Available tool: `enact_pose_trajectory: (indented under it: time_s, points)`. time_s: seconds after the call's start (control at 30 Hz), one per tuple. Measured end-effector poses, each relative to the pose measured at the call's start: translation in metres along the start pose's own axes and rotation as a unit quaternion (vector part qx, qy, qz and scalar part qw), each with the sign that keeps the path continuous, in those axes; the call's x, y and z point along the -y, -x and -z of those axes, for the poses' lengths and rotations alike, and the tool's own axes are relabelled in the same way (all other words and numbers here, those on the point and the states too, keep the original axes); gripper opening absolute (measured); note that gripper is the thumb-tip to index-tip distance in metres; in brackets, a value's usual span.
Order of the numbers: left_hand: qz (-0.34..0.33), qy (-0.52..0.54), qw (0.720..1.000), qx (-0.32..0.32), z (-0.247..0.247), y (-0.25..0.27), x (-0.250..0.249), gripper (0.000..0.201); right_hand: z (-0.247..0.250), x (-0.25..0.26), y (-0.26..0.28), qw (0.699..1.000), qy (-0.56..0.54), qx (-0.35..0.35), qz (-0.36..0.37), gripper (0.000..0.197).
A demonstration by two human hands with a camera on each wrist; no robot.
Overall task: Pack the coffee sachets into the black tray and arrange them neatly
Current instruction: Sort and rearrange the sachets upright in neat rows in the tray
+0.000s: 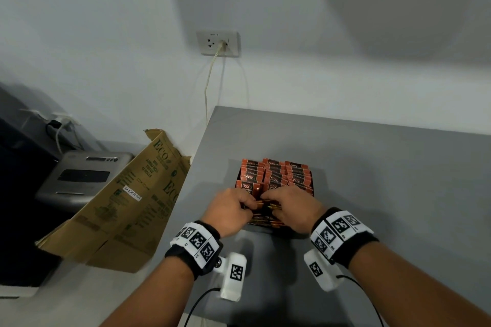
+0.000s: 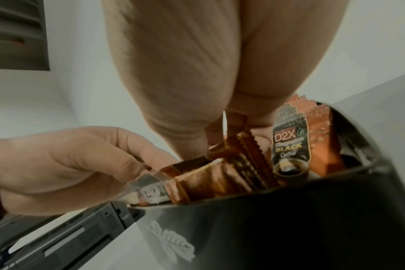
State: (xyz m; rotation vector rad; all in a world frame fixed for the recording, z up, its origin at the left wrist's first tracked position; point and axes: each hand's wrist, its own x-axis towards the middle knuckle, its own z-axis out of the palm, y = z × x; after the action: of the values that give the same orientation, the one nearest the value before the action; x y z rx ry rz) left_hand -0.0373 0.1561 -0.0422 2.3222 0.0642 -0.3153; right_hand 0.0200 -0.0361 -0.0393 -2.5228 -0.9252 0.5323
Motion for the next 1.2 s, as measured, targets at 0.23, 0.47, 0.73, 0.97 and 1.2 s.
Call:
enact_pose_trajectory:
  time_s: [0.23, 0.47, 0.73, 0.97, 1.2]
  points:
    - [-0.017, 0.025, 0.999, -0.013, -0.001, 0.004, 0.001, 0.028, 0.002, 0.006, -0.003, 0.999, 0.025, 0.009, 0.019, 0.027]
    - [0.031, 0.121, 0.989, -0.083, 0.002, 0.009, 0.003, 0.027, 0.011, -0.003, 0.009, 0.997, -0.013, -0.072, -0.005, 0.017]
    - [0.035, 0.332, 0.939, -0.087, 0.002, 0.000, -0.019, 0.055, 0.042, 0.003, 0.018, 0.930, -0.324, -0.170, -0.039, 0.015]
    - [0.088, 0.665, 0.741, 0.005, -0.003, -0.013, -0.068, 0.025, 0.045, 0.045, 0.015, 0.882, -0.439, -0.168, -0.034, 0.022]
    - [0.113, 0.582, 0.805, -0.009, 0.007, -0.015, -0.061, 0.033, 0.072, 0.040, 0.024, 0.950, -0.208, -0.232, -0.031, 0.071]
